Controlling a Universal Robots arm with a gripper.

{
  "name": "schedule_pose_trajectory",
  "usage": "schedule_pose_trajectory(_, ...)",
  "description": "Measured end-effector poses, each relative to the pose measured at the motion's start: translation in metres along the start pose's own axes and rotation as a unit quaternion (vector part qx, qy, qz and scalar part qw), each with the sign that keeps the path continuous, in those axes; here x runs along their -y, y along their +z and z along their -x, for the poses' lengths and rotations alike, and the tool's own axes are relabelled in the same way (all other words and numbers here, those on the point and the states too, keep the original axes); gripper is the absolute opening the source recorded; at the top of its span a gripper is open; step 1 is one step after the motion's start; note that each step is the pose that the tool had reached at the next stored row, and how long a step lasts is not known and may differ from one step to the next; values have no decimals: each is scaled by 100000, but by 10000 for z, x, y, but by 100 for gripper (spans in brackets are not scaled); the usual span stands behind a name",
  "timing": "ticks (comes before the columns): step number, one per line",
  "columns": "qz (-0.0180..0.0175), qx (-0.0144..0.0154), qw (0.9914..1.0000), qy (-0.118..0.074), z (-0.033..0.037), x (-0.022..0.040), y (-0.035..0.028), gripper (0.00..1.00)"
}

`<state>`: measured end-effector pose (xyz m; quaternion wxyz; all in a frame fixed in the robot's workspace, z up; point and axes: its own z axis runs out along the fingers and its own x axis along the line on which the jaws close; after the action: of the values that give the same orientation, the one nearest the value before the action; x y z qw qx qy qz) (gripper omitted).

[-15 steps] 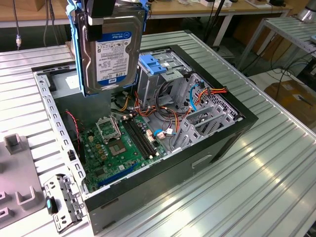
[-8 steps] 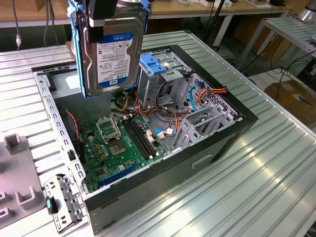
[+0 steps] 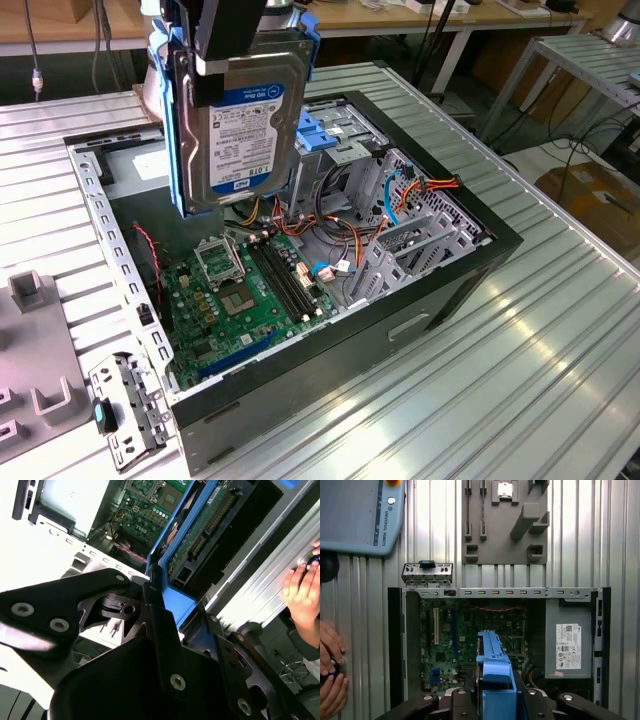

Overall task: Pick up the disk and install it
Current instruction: 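Insert the disk into the insertion slot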

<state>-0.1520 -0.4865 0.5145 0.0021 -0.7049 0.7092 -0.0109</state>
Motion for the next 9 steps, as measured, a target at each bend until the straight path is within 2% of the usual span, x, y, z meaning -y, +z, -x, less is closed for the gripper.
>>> schedule_pose_trajectory(5,42,0,100000,-1,-23,129,8,37)
schedule_pose_trajectory(9,111,-1,100000,15,-24,263,12,37)
